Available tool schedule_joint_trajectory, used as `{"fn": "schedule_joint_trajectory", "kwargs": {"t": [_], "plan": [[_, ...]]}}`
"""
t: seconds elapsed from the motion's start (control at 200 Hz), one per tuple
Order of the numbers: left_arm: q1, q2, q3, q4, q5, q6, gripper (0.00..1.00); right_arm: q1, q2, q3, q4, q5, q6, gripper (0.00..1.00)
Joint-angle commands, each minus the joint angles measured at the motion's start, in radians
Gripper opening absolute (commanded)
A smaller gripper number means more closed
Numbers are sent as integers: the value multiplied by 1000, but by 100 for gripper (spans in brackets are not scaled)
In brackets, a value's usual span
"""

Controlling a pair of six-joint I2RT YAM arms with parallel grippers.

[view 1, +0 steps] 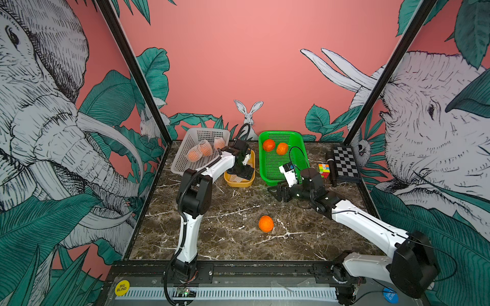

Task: Remove foam nets from oranges
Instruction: Place the foam net into the storage box.

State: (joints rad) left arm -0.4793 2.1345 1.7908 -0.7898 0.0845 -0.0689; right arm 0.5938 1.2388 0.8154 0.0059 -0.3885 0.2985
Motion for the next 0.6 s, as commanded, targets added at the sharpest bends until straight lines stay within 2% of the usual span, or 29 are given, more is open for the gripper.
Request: {"fn": "schedule_joint_trajectory", "kwargs": {"t": [0.0,0.18,0.41,0.595], "plan": [[5,-95,-2,-1,-42,-4,92,9,-18,-3,4,8,-17,72],[5,-127,-3,1,-104,17,94,14,-17,-12,20,10,-13,72],[-1,-145,-16,28,-116,23,99,17,-29,-25,27,23,-23,74],[-14,-241,-78,72,-139,15,100,19,-45,-29,-25,24,-44,76]]}}
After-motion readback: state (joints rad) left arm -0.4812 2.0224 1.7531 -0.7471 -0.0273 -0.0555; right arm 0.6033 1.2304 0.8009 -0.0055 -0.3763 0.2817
